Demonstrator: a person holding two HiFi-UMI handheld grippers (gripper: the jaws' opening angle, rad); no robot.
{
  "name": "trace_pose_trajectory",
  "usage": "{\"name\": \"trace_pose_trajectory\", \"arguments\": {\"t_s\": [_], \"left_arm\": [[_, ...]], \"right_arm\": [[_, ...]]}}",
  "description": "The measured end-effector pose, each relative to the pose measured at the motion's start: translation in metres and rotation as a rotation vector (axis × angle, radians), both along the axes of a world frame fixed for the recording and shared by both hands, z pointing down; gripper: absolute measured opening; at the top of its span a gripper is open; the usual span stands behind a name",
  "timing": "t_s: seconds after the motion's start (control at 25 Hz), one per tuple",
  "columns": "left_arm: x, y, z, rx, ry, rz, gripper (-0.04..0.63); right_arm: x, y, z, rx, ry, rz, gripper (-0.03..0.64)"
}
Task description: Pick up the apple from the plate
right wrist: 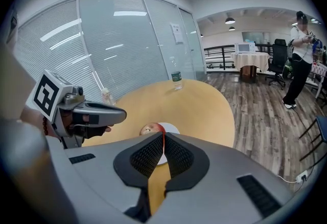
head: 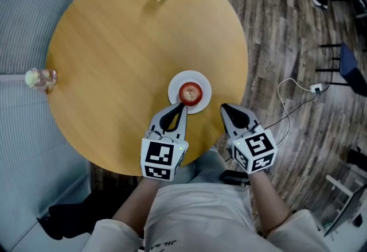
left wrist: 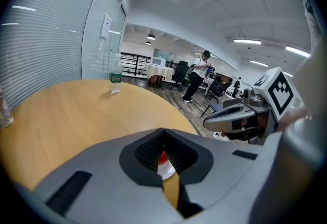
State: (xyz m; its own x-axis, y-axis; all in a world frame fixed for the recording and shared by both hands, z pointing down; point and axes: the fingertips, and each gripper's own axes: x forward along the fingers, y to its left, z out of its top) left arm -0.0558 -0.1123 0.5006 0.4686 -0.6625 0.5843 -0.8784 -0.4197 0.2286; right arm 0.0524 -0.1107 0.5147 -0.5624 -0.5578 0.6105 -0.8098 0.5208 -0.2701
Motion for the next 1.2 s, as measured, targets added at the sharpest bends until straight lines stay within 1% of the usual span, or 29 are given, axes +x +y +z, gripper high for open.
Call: {"name": "trace_pose_trajectory", "arguments": {"t_s": [0.32, 0.48, 0.64, 0.84, 0.96, 1.2], "left_arm": [[0.0, -0.003, 0.012, -0.01, 0.001, 0.007, 0.007], [0.002, -0.006, 0.02, -0.026, -0.007, 0.022, 0.071], [0.008, -0.006, 0.033, -0.063, -0.011, 0.052, 0.193], [0.017, -0.006, 0.054, -0.114, -0.038, 0.098, 0.31], [0.018, -0.008, 0.063, -0.125, -0.051, 0.104, 0.34], [0.017, -0.014, 0.082, -0.144, -0.083, 0.115, 0.351]], "right_arm": [[-0.002, -0.005, 0.017, -0.034, 0.0, 0.014, 0.034], [-0.004, -0.008, 0.021, -0.041, -0.003, 0.012, 0.034], [-0.005, -0.008, 0.024, -0.051, -0.006, 0.012, 0.034], [-0.004, -0.01, 0.028, -0.062, -0.008, 0.009, 0.032], [-0.002, -0.01, 0.032, -0.071, -0.007, 0.011, 0.032], [-0.002, -0.011, 0.039, -0.089, -0.011, 0.012, 0.034]]}}
